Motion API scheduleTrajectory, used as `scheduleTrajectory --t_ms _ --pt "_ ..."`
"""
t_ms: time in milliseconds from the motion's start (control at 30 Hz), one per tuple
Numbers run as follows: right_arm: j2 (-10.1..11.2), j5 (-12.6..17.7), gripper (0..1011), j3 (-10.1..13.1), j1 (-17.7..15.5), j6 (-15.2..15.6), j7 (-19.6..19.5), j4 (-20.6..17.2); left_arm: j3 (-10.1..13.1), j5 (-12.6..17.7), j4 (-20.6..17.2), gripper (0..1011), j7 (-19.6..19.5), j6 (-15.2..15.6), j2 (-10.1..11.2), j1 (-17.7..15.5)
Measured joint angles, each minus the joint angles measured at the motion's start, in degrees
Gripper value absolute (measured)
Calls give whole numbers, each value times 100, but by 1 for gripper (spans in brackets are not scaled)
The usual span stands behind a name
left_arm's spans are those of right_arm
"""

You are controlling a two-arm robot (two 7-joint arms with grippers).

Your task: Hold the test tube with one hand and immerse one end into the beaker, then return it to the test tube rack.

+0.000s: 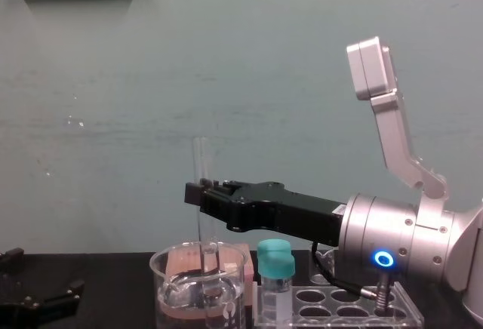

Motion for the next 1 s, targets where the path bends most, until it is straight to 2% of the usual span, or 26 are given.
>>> scheduleTrajectory --t_ms 1000 --pt "0 9 227 1 3 0 -3 -10 0 0 0 1000 0 0 0 0"
